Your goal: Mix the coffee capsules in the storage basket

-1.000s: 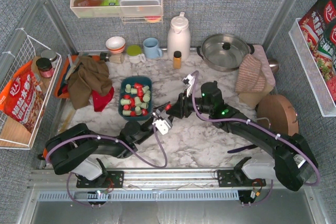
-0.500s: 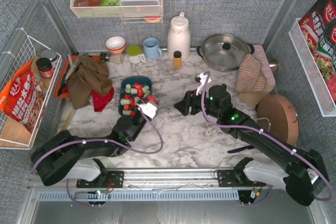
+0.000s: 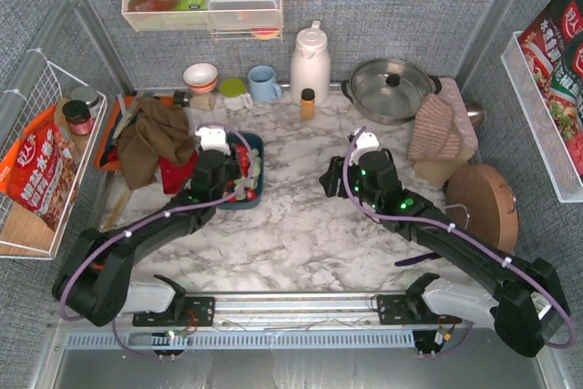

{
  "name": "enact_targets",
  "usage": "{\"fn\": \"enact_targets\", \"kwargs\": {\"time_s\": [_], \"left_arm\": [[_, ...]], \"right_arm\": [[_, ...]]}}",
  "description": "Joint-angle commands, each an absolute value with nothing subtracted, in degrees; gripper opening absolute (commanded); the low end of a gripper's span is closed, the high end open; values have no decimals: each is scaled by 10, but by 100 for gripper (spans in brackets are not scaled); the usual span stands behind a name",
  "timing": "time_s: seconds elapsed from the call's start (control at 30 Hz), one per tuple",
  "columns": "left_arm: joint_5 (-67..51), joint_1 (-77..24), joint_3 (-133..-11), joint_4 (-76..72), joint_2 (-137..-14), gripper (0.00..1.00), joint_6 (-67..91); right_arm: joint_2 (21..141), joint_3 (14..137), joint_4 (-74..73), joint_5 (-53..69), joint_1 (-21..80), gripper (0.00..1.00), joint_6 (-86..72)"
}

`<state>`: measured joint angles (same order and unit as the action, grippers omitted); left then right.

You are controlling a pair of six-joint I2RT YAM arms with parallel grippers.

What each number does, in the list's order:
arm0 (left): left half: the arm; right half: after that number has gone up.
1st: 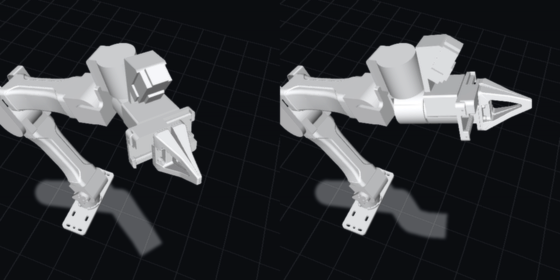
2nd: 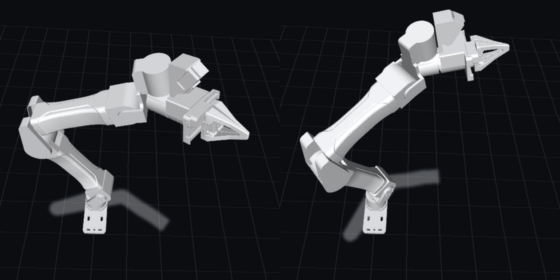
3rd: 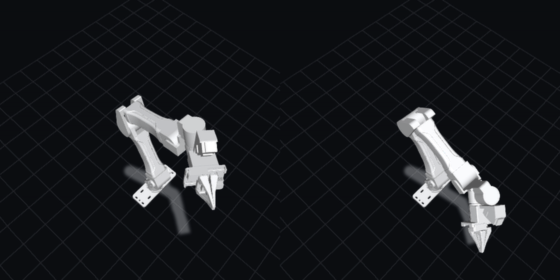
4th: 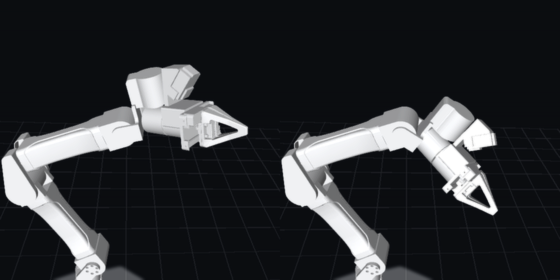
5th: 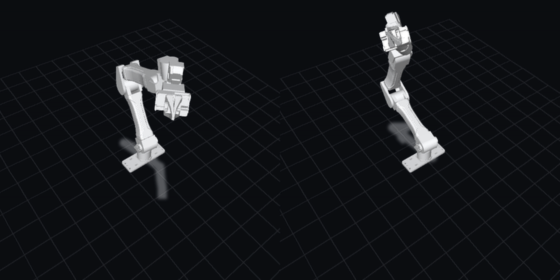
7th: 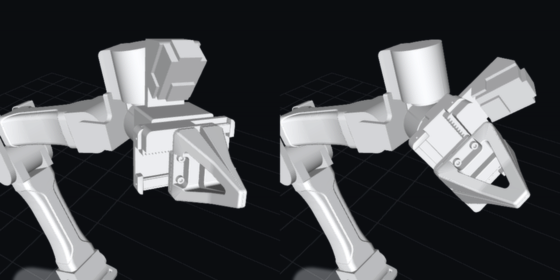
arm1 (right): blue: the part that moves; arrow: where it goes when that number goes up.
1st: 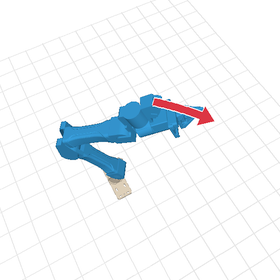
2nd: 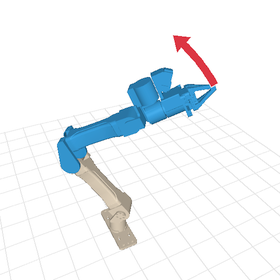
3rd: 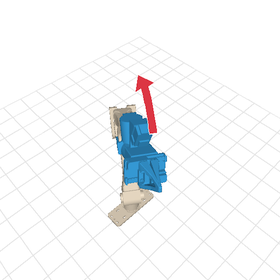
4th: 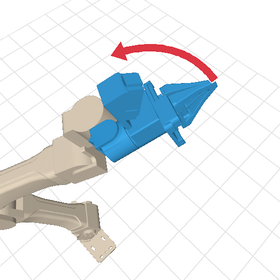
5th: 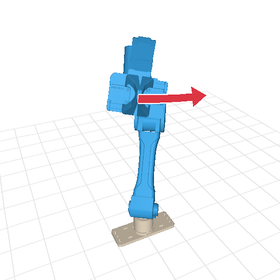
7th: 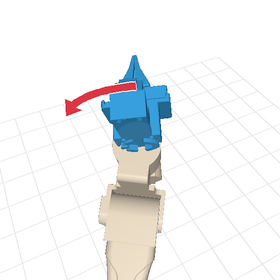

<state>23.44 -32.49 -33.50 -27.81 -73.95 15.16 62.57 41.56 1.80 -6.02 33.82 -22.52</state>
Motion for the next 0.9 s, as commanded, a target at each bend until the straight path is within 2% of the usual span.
{"fn": "enact_targets", "kwargs": {"time_s": [0.0, 0.1, 0.17, 0.33, 0.43, 0.5, 0.63, 0.73, 0.8, 0.87], "left_arm": [[203, -297, -372, -216, -780, 38, 201], [198, -281, -396, -230, -812, 39, 197], [193, -271, -416, -229, -835, 43, 197], [232, -262, -447, -218, -881, 76, 208], [238, -257, -443, -226, -877, 91, 219], [230, -256, -435, -234, -872, 97, 219], [235, -256, -422, -212, -838, 99, 225], [226, -256, -391, -211, -789, 99, 219], [214, -256, -364, -218, -749, 99, 207], [201, -256, -342, -210, -707, 99, 190]], "right_arm": [[624, 413, 20, -69, 339, 64, -225], [623, 411, 21, -70, 338, 64, -224], [625, 410, 22, -70, 338, 64, -223], [638, 412, 21, -69, 338, 64, -220], [648, 417, 15, -76, 338, 65, -213], [652, 419, 9, -88, 338, 66, -207], [650, 418, 4, -123, 338, 68, -193], [645, 409, 1, -202, 337, 72, -183], [641, 403, -3, -296, 332, 80, -179], [635, 397, -9, -381, 324, 92, -174]]}}
